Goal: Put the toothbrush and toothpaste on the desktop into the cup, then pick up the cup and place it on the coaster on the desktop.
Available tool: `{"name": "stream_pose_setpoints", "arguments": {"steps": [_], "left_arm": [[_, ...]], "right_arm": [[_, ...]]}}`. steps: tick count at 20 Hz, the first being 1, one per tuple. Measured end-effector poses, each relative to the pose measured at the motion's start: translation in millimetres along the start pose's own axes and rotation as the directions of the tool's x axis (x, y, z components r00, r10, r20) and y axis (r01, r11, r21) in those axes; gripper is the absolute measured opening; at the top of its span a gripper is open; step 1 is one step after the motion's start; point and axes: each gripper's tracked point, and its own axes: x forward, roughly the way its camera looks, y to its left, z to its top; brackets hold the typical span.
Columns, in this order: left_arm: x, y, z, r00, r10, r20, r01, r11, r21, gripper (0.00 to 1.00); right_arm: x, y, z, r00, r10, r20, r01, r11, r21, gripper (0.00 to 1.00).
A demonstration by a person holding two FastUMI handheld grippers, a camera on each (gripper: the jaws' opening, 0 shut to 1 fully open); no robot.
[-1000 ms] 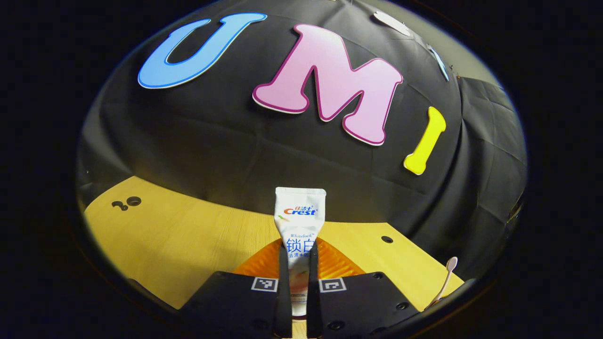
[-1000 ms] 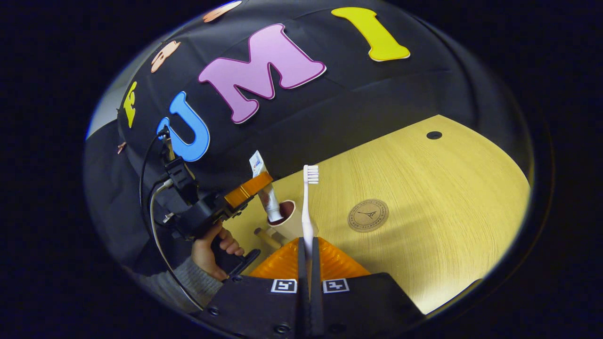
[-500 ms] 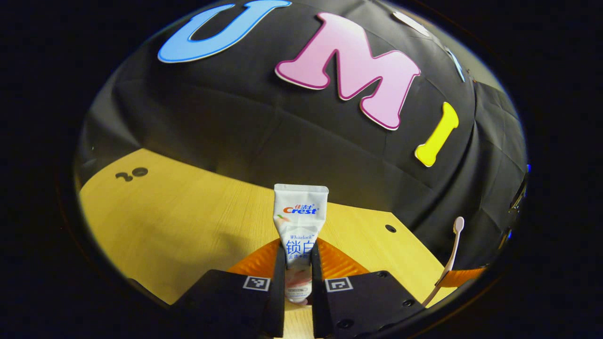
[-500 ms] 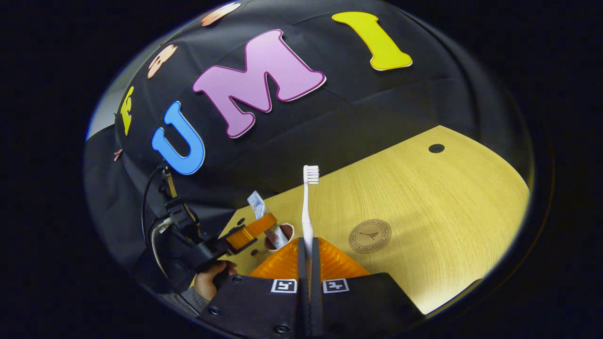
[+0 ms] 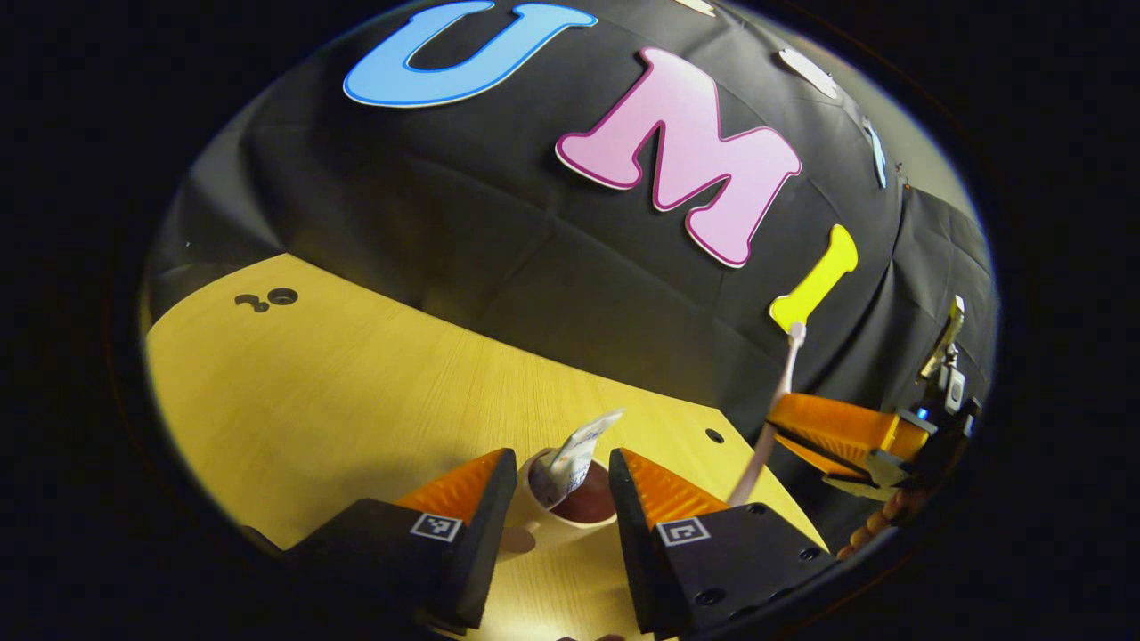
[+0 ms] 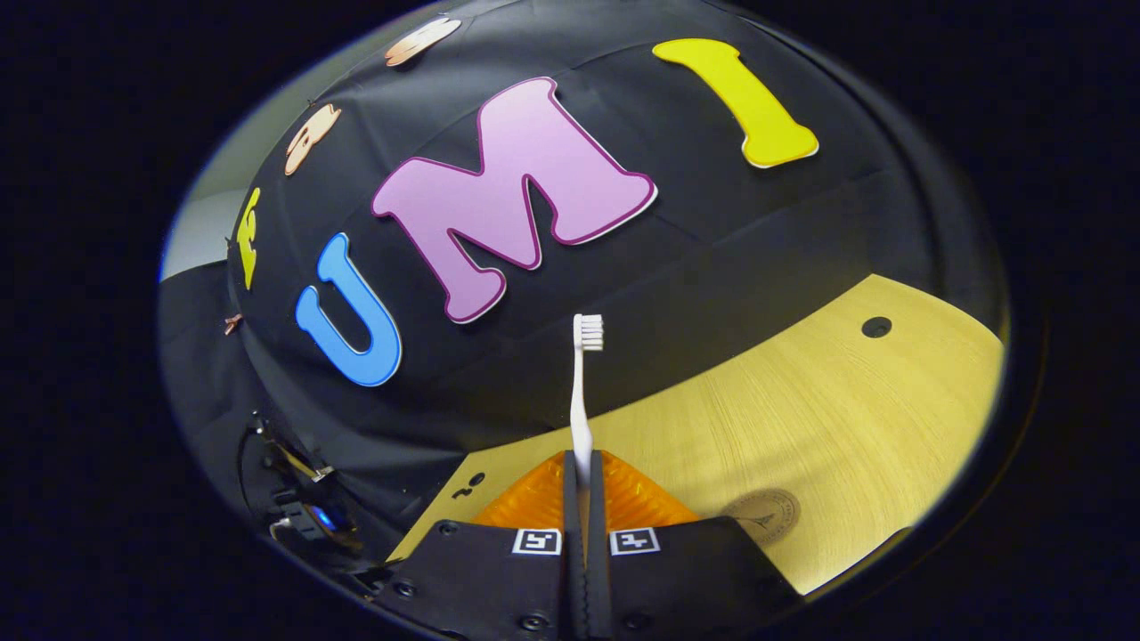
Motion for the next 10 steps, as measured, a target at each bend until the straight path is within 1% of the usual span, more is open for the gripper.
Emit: {"name": "stream_pose_setpoints", "arguments": {"steps": [2,4,6,10], "left_arm": [[-13.1,0.1,-0.6,1.0,-0.003,-0.008,0.003,0.999,0.033,0.65],[-25.0,6.9,-5.7,1.0,0.01,-0.026,-0.008,0.995,0.098,0.65],[-33.6,8.2,-14.6,0.998,0.012,-0.061,-0.003,0.988,0.153,0.65],[-50.9,8.3,-36.5,0.993,0.014,-0.116,0.014,0.971,0.237,0.65]], "right_arm": [[15.1,3.8,-1.1,1.0,0.006,0.014,-0.006,1.0,0.005,0.05],[27.8,6.4,-8.4,1.0,0.011,0.007,-0.011,1.0,0.02,0.05],[39.1,6.6,-17.6,1.0,0.01,-0.002,-0.01,1.0,0.022,0.05],[52.5,5.5,-37.6,1.0,0.0,-0.018,-0.001,1.0,-0.008,0.05]]}}
